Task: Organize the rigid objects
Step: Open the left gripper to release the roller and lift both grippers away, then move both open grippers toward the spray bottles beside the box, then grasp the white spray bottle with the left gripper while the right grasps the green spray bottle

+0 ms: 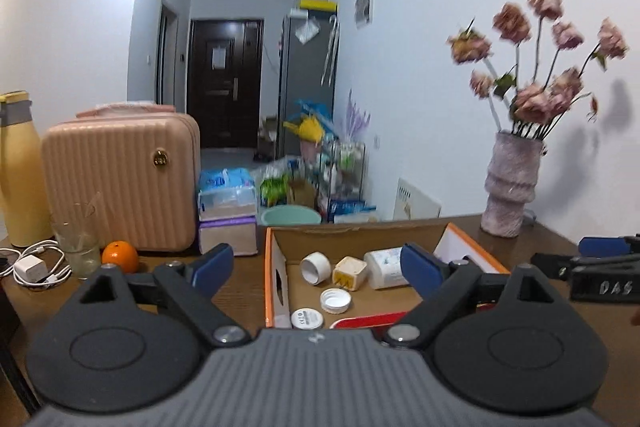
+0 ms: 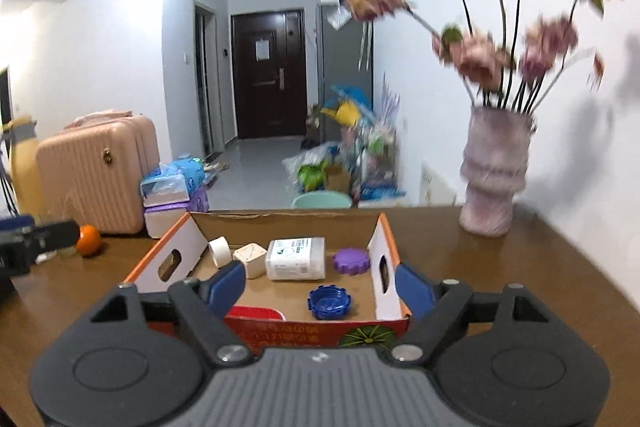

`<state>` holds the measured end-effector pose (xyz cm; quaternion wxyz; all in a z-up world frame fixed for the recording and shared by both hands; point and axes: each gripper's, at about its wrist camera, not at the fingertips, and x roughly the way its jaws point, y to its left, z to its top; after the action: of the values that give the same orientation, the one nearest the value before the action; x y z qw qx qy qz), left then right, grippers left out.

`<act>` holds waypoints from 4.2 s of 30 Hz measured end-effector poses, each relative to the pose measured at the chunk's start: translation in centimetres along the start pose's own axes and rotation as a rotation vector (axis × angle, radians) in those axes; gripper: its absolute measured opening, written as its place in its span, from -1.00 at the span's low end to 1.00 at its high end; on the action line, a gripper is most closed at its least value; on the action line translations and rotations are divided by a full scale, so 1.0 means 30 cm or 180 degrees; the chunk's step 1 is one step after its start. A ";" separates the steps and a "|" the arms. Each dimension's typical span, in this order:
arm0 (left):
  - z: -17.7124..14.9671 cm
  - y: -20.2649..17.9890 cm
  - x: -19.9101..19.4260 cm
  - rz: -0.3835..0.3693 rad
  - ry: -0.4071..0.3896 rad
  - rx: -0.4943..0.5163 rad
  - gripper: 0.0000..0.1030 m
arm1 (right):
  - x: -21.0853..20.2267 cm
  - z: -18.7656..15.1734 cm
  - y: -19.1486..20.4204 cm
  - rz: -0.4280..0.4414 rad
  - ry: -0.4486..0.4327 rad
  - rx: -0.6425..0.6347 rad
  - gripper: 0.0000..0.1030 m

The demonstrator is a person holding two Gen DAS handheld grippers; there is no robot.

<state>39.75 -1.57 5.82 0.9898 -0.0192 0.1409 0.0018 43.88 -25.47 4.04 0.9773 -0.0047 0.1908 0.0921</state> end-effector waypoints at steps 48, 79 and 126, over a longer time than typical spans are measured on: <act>-0.478 0.039 -0.852 -0.0101 -0.0149 -0.0146 0.99 | -0.838 -0.610 0.213 -0.0052 -0.0323 0.0117 0.91; -0.333 -0.288 0.163 -0.0792 0.1341 -0.0736 0.90 | -0.168 -0.320 -0.190 0.0010 0.0207 -0.0447 0.46; -0.381 -0.187 0.371 -0.0586 0.1730 0.0085 -0.35 | 0.449 -0.286 -0.009 0.1115 0.0933 -0.1093 0.12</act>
<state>47.29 -7.63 -8.04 0.9119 -0.0187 0.3987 -0.0951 52.98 -23.71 -8.96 0.8934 -0.1503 0.3096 0.2888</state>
